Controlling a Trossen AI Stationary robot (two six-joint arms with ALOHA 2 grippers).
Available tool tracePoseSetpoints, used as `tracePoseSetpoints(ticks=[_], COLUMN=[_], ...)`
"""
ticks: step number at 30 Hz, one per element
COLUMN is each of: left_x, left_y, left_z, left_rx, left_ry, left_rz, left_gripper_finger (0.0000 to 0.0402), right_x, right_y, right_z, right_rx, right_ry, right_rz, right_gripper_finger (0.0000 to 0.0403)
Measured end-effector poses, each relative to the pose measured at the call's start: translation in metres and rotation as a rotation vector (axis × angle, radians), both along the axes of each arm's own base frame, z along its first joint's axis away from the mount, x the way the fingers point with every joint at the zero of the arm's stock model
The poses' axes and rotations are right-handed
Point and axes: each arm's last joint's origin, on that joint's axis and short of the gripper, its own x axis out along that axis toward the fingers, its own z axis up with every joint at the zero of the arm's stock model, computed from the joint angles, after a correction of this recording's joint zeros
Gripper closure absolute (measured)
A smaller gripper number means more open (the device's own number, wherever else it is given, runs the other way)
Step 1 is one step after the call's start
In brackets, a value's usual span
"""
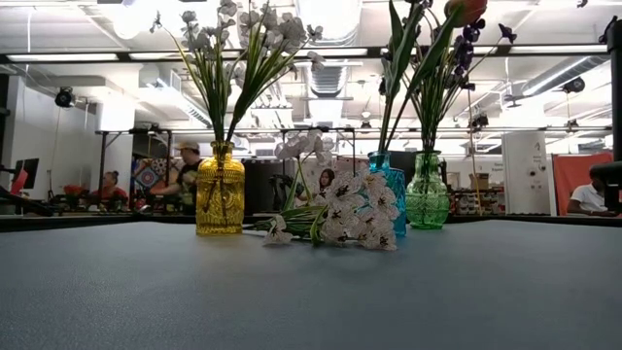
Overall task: Sort flowers into vase by color
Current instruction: Put the violet flowers into the green flower vase
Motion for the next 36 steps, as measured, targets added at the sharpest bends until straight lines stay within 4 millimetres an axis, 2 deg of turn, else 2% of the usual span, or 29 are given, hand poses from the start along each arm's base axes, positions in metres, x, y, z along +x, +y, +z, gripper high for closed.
tracePoseSetpoints(ticks=[4, 6, 11, 16, 20, 23, 28, 33, 36], left_x=[-0.005, -0.007, -0.012, -0.017, -0.021, -0.020, -0.020, -0.015, -0.008], left_y=[0.004, 0.007, 0.014, 0.018, 0.020, 0.022, 0.022, 0.026, 0.032], left_z=[-0.001, -0.007, -0.019, -0.020, -0.023, -0.028, -0.045, -0.057, -0.055], left_rx=[0.006, 0.006, 0.010, 0.062, 0.066, 0.022, -0.036, 0.036, -0.012], left_ry=[0.048, 0.072, 0.106, 0.076, 0.108, 0.189, 0.389, 0.413, 0.421], left_rz=[0.017, 0.027, 0.070, 0.147, 0.139, 0.076, -0.080, -0.100, -0.127], left_gripper_finger=[0.0200, 0.0200, 0.0200, 0.0200, 0.0200, 0.0200, 0.0200, 0.0200, 0.0200], right_x=[-0.022, -0.031, -0.049, -0.078, -0.091, -0.092, -0.082, -0.061, -0.054], right_y=[-0.044, -0.060, -0.089, -0.126, -0.148, -0.156, -0.161, -0.165, -0.173], right_z=[0.015, 0.021, 0.036, 0.037, 0.032, 0.025, 0.015, 0.012, 0.015], right_rx=[-0.118, -0.135, -0.044, -0.067, -0.085, -0.102, -0.122, -0.172, -0.200], right_ry=[0.164, 0.145, 0.025, -0.031, -0.082, -0.079, -0.072, -0.076, -0.069], right_rz=[-0.333, -0.480, -0.465, -0.661, -0.769, -0.810, -0.827, -0.808, -0.801], right_gripper_finger=[0.0386, 0.0386, 0.0386, 0.0386, 0.0386, 0.0386, 0.0386, 0.0386, 0.0386])
